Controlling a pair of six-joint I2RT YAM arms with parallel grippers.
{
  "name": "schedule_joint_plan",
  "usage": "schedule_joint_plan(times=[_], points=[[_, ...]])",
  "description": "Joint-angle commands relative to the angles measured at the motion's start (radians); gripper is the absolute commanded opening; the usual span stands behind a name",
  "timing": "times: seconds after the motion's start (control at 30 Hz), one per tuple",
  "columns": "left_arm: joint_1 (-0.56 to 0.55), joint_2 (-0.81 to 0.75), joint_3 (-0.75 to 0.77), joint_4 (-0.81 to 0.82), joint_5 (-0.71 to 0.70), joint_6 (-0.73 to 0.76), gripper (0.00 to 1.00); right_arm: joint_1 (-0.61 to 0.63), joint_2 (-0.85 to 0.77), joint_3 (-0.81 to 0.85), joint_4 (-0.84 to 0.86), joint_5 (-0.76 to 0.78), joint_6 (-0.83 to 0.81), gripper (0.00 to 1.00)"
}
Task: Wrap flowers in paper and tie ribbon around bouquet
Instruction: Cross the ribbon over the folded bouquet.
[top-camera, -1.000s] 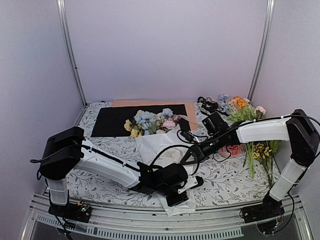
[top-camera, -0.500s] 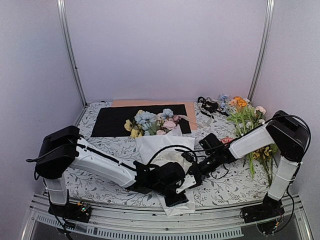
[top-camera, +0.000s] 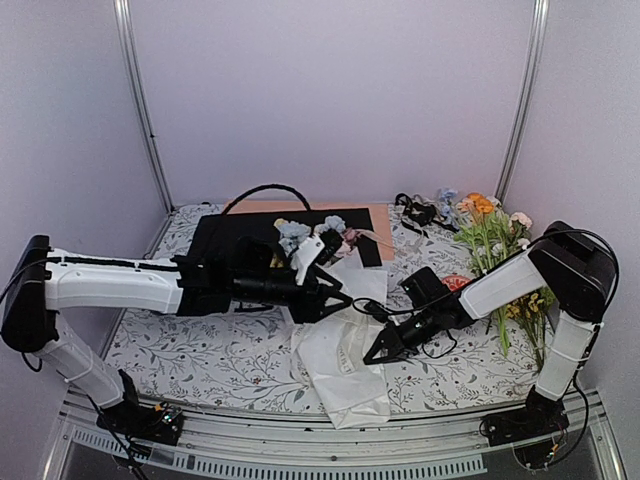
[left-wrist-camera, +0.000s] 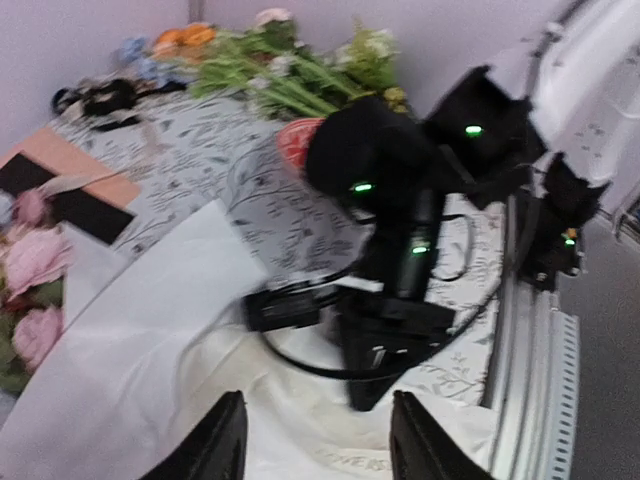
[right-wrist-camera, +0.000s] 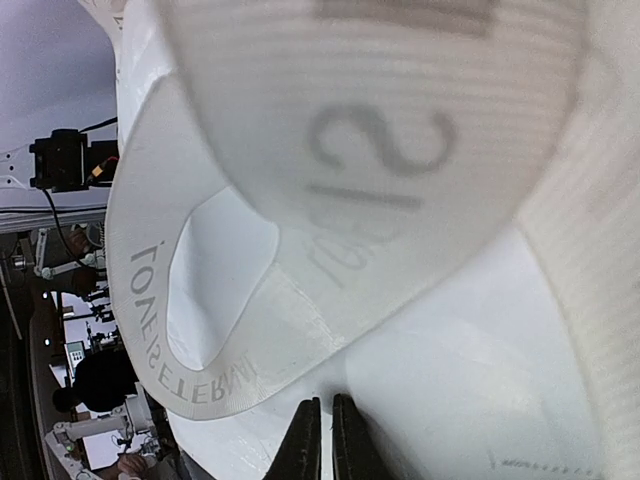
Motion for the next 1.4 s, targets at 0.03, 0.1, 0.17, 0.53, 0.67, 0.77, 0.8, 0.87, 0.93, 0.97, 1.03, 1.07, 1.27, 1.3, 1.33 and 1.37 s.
schedule_joint_plan(times=[0.03, 0.1, 0.17, 0.53, 0.67, 0.77, 0.8, 0.87, 0.93, 0.97, 1.03, 1.07, 1.27, 1.3, 1.33, 1.37], points=[[0.093, 0.108, 0.052, -0.133, -0.171, -0.021, 0.60, -0.011, 0.023, -0.016, -0.005, 0.047, 0.014, 0.08], [0.098, 0.164, 0.102, -0.203, -0.256, 0.007, 0.68, -0.011, 0.025, -0.012, -0.005, 0.044, 0.012, 0.08], [0.108, 0.212, 0.130, -0.247, -0.260, 0.042, 0.72, -0.011, 0.023, -0.015, -0.001, 0.043, 0.013, 0.08], [0.108, 0.374, 0.213, -0.333, -0.118, 0.117, 0.53, -0.011, 0.009, -0.017, 0.002, 0.044, 0.016, 0.08], [0.102, 0.381, 0.209, -0.336, -0.094, 0.110, 0.28, -0.011, 0.012, -0.013, -0.003, 0.044, 0.015, 0.08], [0.090, 0.335, 0.189, -0.302, -0.090, 0.109, 0.04, -0.011, 0.016, -0.014, -0.002, 0.045, 0.017, 0.08], [0.089, 0.311, 0.173, -0.286, -0.101, 0.105, 0.00, -0.012, 0.017, -0.013, 0.001, 0.046, 0.017, 0.08], [0.086, 0.259, 0.149, -0.258, -0.136, 0.092, 0.00, -0.012, 0.022, -0.014, 0.004, 0.044, 0.021, 0.08], [0.087, 0.201, 0.129, -0.241, -0.162, 0.089, 0.00, -0.012, 0.026, -0.013, 0.005, 0.045, 0.021, 0.08], [0.087, 0.174, 0.118, -0.233, -0.166, 0.090, 0.00, -0.012, 0.030, -0.014, 0.007, 0.044, 0.022, 0.08], [0.086, 0.126, 0.091, -0.212, -0.160, 0.092, 0.00, -0.013, 0.035, -0.014, 0.009, 0.044, 0.025, 0.08], [0.085, 0.106, 0.079, -0.207, -0.138, 0.095, 0.00, -0.013, 0.039, -0.014, 0.013, 0.044, 0.025, 0.08], [0.056, 0.087, 0.022, -0.194, -0.040, 0.099, 0.19, -0.013, 0.055, -0.012, 0.020, 0.041, 0.029, 0.08], [0.053, 0.093, 0.014, -0.193, -0.048, 0.088, 0.22, -0.013, 0.057, -0.012, 0.019, 0.041, 0.029, 0.08], [0.052, 0.098, 0.009, -0.193, -0.063, 0.080, 0.26, -0.013, 0.058, -0.013, 0.018, 0.040, 0.029, 0.08], [0.052, 0.104, 0.007, -0.197, -0.085, 0.074, 0.27, -0.013, 0.058, -0.012, 0.018, 0.039, 0.029, 0.08]])
